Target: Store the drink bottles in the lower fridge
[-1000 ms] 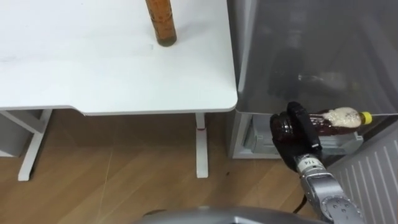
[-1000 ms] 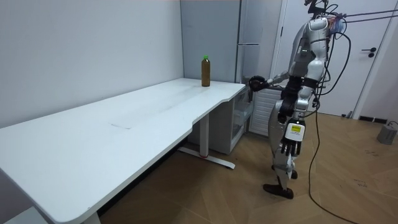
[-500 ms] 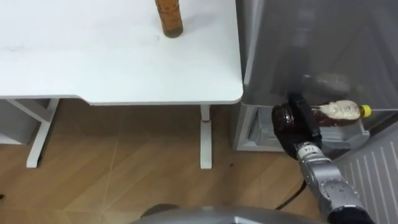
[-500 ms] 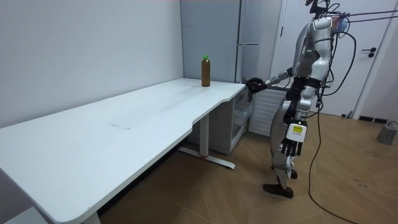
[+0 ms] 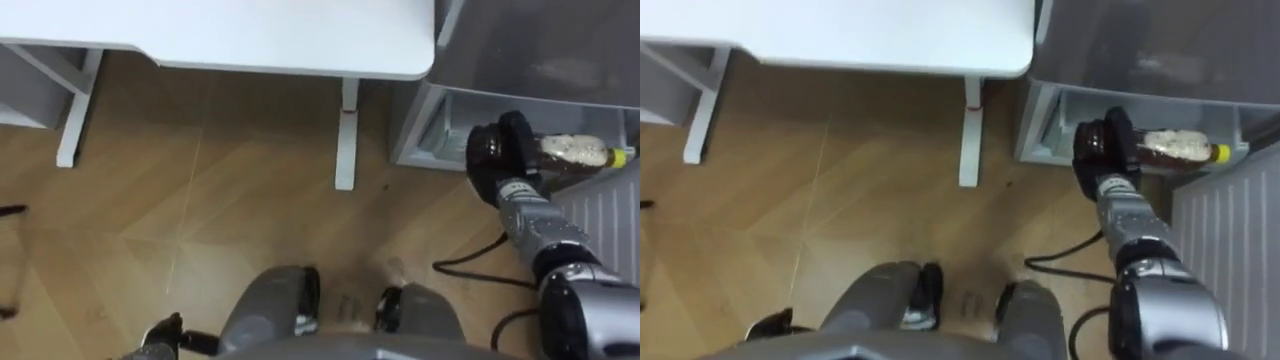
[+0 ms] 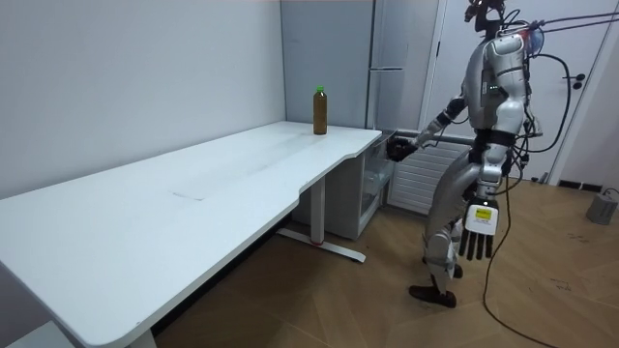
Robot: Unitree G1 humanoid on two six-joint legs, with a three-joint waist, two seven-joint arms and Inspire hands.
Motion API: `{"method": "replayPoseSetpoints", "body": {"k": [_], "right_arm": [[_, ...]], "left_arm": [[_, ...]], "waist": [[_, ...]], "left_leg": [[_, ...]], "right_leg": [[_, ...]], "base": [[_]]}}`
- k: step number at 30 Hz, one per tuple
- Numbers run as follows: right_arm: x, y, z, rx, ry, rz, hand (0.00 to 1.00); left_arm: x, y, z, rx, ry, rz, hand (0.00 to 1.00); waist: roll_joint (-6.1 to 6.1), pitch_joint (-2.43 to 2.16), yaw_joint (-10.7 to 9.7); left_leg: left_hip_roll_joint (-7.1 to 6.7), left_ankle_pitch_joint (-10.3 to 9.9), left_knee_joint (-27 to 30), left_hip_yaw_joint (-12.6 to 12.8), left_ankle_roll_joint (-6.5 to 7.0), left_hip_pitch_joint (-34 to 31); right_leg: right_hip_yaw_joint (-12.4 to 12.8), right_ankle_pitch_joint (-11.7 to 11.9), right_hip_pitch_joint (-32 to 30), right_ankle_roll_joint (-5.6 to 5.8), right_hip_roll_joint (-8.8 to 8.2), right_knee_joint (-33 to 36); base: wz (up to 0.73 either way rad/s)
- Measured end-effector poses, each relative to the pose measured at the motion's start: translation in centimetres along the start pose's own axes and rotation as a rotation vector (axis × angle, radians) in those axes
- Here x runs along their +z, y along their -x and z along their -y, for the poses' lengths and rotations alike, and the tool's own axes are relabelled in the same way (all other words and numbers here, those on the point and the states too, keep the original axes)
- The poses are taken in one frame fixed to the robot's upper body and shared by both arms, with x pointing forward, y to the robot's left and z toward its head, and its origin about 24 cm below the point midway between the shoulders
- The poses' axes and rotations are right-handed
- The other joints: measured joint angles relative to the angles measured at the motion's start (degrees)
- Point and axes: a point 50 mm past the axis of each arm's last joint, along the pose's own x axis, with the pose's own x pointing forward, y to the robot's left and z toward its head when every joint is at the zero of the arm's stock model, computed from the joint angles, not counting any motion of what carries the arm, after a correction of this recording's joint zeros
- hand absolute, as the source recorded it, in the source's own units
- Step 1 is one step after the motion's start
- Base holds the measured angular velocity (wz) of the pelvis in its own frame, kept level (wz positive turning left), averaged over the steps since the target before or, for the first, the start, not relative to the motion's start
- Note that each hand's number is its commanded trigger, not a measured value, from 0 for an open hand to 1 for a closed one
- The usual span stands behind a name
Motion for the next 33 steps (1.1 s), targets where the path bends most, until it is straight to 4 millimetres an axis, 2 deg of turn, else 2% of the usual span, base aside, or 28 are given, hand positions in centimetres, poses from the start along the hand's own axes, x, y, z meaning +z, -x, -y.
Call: {"method": "replayPoseSetpoints", "body": {"k": [2,3,6,9,12,15,18,21,24,26,28,33], "right_arm": [[0.6,-0.2,-1.1,0.024,-0.001,0.014,1.0],[0.9,-0.4,-2.2,0.049,0.004,0.022,1.0],[2.1,-0.6,-5.0,0.114,0.02,0.044,1.0],[3.1,-0.5,-6.0,0.131,0.04,0.067,1.0],[2.9,-0.6,-7.4,0.158,0.053,0.062,1.0],[2.8,-0.6,-7.9,0.169,0.088,0.06,1.0],[2.6,-0.7,-8.5,0.18,0.131,0.056,1.0],[2.4,-0.7,-11.0,0.225,0.153,0.059,1.0],[2.9,-0.4,-13.5,0.271,0.159,0.076,1.0],[3.2,-0.3,-13.6,0.258,0.178,0.087,1.0],[3.4,-0.2,-14.0,0.246,0.199,0.095,1.0],[3.5,0.1,-15.0,0.244,0.221,0.101,1.0]], "left_arm": [[0.2,0.0,-0.4,0.01,-0.001,0.009,0.0],[0.5,0.0,-0.7,0.017,-0.003,0.022,0.0],[1.1,-0.1,-1.5,0.033,0.016,0.046,0.0],[1.4,-0.1,-1.5,0.046,-0.013,0.054,0.0],[1.6,0.0,-1.2,0.035,-0.048,0.067,0.0],[1.6,0.0,-1.2,0.036,-0.049,0.068,0.0],[1.8,0.0,-1.7,0.046,-0.051,0.078,0.0],[1.9,0.0,-2.3,0.058,-0.059,0.081,0.0],[2.1,0.1,-2.4,0.058,-0.049,0.096,0.0],[2.2,0.1,-2.4,0.055,-0.034,0.106,0.0],[2.2,0.2,-2.4,0.055,-0.031,0.109,0.0],[2.5,0.3,-3.0,0.076,-0.03,0.129,0.0]], "waist": [[-0.14,0.11,0.64],[-0.56,0.36,1.09],[-0.87,0.53,1.2],[-0.95,0.56,1.67],[-1.05,0.58,1.49],[-1.26,0.54,1.49],[-1.52,0.5,1.34],[-1.61,0.48,0.26],[-1.67,0.47,-0.22],[-1.79,0.49,-0.21],[-2.14,0.41,-0.29],[-2.25,0.42,-0.35]], "left_leg": [[0.0,0.01,0.83,0.47,-0.01,-2.08],[0.08,-0.01,1.48,0.89,-0.01,-3.62],[0.08,-0.08,3.69,0.67,-0.01,-8.07],[0.39,-0.94,6.38,0.18,-0.07,-10.94],[0.95,-2.41,9.91,0.29,0.01,-14.53],[1.37,-3.9,13.56,0.32,0.01,-17.21],[1.21,-5.45,17.51,0.4,-0.01,-19.68],[0.98,-5.99,20.34,0.47,0.02,-22.54],[1.27,-6.25,22.31,0.43,0.09,-24.26],[1.46,-6.55,23.34,0.43,0.14,-25.04],[1.78,-6.72,24.44,0.65,0.27,-25.81],[2.13,-6.87,25.97,0.83,0.4,-27.47]], "right_leg": [[0.29,-0.07,-2.35,-0.17,-0.11,1.12],[0.86,-0.16,-4.27,-0.31,-0.12,2.16],[0.12,-0.49,-8.28,-0.86,-0.49,4.11],[-0.16,-1.13,-10.51,-1.03,-0.4,6.04],[0.07,-2.24,-13.83,-1.23,-0.34,9.04],[0.63,-3.6,-16.37,-1.29,-0.28,12.35],[0.86,-5.65,-18.92,-1.42,-1.19,16.75],[0.7,-6.78,-21.86,-2.04,-2.37,20.27],[0.81,-7.23,-23.34,-2.24,-2.5,22.18],[0.77,-7.63,-23.94,-2.31,-2.54,23.1],[0.74,-7.95,-24.83,-2.55,-3.29,24.42],[0.77,-7.98,-26.53,-2.63,-3.41,25.75]], "base": [[-0.06],[-0.05],[0.07],[0.07],[-0.02],[0.0],[0.05],[0.09],[0.07],[0.04],[0.0],[-0.01]]}}
